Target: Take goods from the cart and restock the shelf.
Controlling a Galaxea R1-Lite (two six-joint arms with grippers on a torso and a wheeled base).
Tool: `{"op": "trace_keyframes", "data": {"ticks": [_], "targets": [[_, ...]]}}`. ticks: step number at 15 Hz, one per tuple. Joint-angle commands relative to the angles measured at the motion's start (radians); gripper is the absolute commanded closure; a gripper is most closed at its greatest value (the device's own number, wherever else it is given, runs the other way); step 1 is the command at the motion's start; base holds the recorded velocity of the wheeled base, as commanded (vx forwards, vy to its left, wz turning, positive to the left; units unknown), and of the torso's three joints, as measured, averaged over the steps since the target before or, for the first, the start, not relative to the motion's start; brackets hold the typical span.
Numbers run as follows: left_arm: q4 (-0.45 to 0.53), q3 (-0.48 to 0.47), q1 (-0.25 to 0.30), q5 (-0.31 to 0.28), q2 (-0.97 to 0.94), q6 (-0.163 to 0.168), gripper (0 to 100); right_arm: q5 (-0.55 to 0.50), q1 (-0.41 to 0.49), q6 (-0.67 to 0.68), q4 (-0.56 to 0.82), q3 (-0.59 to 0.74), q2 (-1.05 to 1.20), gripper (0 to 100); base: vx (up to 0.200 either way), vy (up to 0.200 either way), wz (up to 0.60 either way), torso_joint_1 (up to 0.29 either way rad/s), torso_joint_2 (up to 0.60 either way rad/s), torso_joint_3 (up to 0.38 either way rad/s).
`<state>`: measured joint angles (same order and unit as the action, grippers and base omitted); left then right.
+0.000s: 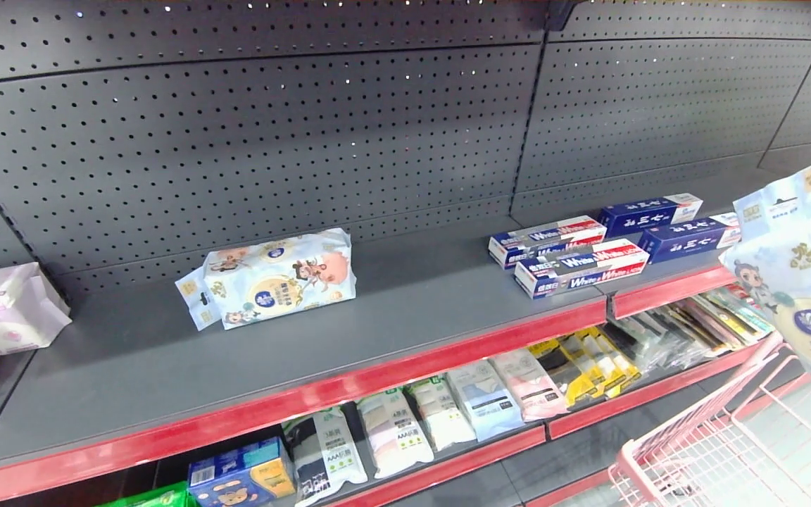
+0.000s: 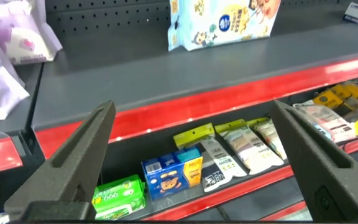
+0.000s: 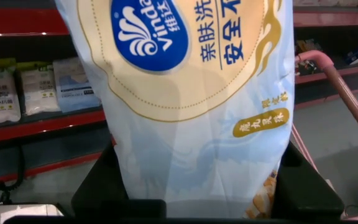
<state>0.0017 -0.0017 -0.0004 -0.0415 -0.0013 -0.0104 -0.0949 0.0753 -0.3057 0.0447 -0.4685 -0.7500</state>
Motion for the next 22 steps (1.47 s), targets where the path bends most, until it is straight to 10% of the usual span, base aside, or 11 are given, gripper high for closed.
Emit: {"op": "trace_keyframes", "data": {"ticks": [1,22], "targets": [[0.0,0.0,0.0,0.0,0.001,0.0,0,0.007,0.0,-0.006,0.0,0.001,-0.011,100,0.0,0.0,0.0,0.168,-0.34,-0.188],[0.0,0.0,0.0,0.0,0.001,0.0,0,0.007,0.001,-0.055,-0.002,-0.001,-0.019,100,0.0,0.0,0.14,0.048,-0.09,-0.051]]}}
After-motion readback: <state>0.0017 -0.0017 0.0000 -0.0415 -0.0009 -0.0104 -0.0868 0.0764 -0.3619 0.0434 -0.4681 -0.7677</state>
